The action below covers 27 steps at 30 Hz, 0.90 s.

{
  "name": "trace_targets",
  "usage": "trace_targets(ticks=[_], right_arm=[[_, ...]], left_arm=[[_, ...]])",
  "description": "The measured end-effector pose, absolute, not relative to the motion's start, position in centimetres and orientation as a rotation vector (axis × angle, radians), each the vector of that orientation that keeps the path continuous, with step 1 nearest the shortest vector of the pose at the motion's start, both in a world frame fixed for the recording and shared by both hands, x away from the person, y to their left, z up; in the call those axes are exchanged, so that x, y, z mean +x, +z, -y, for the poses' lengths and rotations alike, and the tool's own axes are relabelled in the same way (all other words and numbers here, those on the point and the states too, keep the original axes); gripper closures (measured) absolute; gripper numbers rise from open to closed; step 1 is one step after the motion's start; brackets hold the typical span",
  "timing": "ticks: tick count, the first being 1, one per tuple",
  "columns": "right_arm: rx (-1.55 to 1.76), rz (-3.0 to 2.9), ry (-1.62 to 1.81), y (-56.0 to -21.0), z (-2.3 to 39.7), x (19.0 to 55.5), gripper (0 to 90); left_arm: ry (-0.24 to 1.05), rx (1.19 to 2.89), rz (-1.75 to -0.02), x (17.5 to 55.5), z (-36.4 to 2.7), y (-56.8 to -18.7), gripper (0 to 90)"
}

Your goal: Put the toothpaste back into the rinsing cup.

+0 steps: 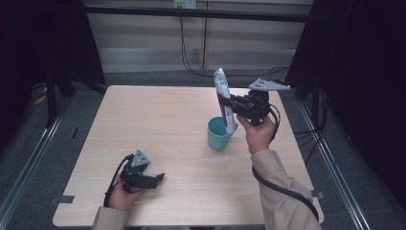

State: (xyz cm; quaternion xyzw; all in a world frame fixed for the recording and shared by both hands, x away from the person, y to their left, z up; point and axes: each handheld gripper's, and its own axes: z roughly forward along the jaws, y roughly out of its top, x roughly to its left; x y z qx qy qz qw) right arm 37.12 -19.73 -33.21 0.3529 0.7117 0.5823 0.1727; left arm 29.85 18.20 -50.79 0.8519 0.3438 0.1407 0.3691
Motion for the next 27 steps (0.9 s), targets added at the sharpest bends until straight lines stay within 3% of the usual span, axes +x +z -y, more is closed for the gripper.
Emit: trace_targets(ticks=[27], right_arm=[[1.023,-2.0,1.622,-34.0,19.5,39.1,75.8]], left_arm=[[0.359,2.182,-0.884,29.8,-18.2,-50.8,18.2]])
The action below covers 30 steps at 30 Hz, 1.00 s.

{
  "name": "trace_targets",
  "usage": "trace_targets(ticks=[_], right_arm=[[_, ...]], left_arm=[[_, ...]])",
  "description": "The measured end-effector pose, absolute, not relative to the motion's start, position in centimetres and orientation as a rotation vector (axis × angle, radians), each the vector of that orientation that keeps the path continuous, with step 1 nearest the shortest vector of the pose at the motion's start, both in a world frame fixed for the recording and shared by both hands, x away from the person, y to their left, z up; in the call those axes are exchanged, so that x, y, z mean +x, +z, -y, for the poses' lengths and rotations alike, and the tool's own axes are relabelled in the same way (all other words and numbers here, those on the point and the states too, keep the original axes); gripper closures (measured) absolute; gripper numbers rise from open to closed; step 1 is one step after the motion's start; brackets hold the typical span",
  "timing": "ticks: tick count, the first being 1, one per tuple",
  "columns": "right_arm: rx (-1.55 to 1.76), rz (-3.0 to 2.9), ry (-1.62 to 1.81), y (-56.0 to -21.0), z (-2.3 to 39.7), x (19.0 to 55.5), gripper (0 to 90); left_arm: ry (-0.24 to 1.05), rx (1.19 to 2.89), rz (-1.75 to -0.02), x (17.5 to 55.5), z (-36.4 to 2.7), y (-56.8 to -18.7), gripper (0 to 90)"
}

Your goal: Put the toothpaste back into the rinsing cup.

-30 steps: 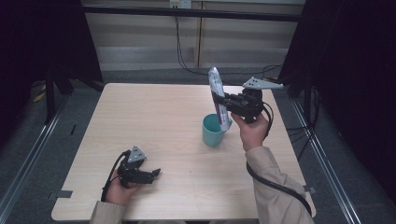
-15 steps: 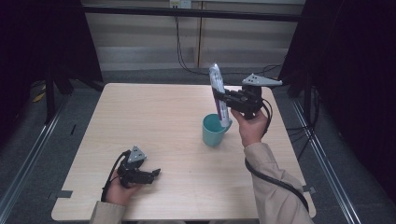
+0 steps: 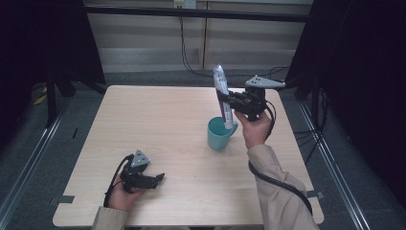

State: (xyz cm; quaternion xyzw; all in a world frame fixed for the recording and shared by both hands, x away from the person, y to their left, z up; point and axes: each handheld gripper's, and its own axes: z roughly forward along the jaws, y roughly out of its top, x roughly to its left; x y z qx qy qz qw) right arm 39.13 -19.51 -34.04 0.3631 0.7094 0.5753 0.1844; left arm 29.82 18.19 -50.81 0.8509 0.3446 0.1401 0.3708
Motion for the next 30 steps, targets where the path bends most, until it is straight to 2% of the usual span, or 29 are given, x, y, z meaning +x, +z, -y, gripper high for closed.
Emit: trace_targets(ticks=[30], right_arm=[[1.065,-2.011,1.556,-36.7,18.9,40.7,75.1]], left_arm=[[0.36,2.183,-0.884,29.8,-18.2,-50.8,18.4]])
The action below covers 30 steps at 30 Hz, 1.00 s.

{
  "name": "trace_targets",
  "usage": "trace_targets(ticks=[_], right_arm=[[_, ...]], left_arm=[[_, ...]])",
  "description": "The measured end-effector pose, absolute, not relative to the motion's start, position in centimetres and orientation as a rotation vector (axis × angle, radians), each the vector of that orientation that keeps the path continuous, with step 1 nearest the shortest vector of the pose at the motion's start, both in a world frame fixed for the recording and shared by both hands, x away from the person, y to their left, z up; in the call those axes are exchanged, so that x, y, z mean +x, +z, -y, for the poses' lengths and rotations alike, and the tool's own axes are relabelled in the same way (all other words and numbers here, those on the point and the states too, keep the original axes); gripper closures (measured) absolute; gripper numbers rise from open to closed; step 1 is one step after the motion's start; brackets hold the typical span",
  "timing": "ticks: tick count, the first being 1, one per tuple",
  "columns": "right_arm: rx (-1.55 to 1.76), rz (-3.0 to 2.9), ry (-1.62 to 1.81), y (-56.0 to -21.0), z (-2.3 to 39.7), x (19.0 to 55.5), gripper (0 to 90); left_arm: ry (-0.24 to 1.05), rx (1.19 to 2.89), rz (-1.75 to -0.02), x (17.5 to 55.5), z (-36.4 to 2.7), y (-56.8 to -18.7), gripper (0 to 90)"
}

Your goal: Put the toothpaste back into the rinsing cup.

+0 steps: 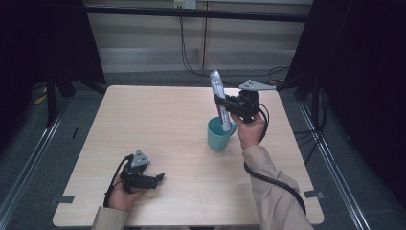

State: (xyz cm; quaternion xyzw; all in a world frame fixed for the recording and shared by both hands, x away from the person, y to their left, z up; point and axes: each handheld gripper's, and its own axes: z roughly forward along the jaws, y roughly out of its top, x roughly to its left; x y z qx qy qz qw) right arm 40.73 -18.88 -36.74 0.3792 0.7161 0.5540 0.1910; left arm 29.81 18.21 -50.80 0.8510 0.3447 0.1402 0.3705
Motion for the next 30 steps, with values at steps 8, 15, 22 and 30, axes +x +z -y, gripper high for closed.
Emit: trace_targets(ticks=[8,15,22,30], right_arm=[[1.062,-2.016,1.535,-36.96,18.8,40.83,75.0],[1.068,-2.014,1.514,-37.25,18.73,41.17,75.0],[1.068,-2.014,1.508,-37.61,18.58,41.28,74.8],[1.058,-2.015,1.505,-37.73,18.35,41.41,74.4]], left_arm=[[0.359,2.182,-0.884,29.81,-18.21,-50.8,18.4],[0.359,2.187,-0.88,29.81,-18.23,-50.79,18.4],[0.359,2.187,-0.88,29.81,-18.24,-50.79,18.4],[0.359,2.187,-0.88,29.81,-18.24,-50.79,18.4]])
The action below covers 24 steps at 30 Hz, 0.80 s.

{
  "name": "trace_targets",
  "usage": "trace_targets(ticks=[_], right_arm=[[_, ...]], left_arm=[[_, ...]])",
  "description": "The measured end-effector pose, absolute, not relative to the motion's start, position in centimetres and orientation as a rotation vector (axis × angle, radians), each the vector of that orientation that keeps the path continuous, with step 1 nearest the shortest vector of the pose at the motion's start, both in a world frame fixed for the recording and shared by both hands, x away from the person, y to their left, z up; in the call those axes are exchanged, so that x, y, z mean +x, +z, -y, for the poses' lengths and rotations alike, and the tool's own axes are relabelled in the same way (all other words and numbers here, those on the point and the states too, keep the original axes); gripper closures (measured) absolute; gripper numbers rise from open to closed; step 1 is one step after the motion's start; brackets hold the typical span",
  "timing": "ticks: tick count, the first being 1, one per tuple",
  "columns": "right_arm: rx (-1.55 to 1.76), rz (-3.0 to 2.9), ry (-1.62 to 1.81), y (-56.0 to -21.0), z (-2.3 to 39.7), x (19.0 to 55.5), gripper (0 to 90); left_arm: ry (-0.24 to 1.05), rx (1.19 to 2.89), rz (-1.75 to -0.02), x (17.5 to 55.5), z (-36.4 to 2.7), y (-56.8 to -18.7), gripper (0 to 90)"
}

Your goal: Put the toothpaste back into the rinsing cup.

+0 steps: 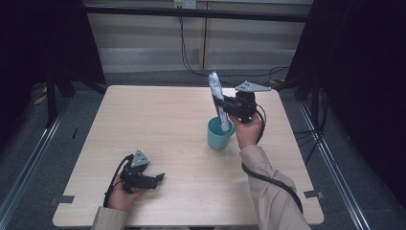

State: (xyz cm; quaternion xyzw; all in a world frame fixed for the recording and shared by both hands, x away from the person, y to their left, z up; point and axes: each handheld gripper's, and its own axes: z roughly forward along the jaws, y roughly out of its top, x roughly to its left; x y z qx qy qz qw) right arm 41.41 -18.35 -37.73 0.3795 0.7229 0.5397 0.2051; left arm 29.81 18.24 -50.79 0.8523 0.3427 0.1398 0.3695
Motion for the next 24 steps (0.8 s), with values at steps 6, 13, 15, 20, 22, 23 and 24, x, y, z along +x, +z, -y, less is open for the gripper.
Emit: trace_targets(ticks=[6,13,15,20,22,23,24], right_arm=[[1.056,-2.02,1.486,-38.0,18.4,41.5,74.3],[1.056,-2.031,1.473,-38.4,18.3,41.6,74.3],[1.054,-2.031,1.469,-38.4,18.3,41.6,74.3],[1.051,-2.034,1.464,-38.7,18.2,41.6,74.2],[1.054,-2.036,1.466,-38.8,18.1,41.6,74.1],[1.051,-2.04,1.468,-38.9,18.1,41.6,74.1],[1.049,-2.04,1.467,-39.0,18.1,41.5,74.0]], left_arm=[[0.359,2.187,-0.88,29.8,-18.2,-50.8,18.4],[0.359,2.187,-0.88,29.8,-18.2,-50.8,18.4],[0.359,2.187,-0.88,29.8,-18.2,-50.8,18.4],[0.36,2.187,-0.879,29.8,-18.2,-50.8,18.4],[0.359,2.188,-0.879,29.8,-18.2,-50.8,18.4],[0.36,2.187,-0.88,29.8,-18.2,-50.8,18.4],[0.36,2.188,-0.878,29.8,-18.2,-50.8,18.4]])
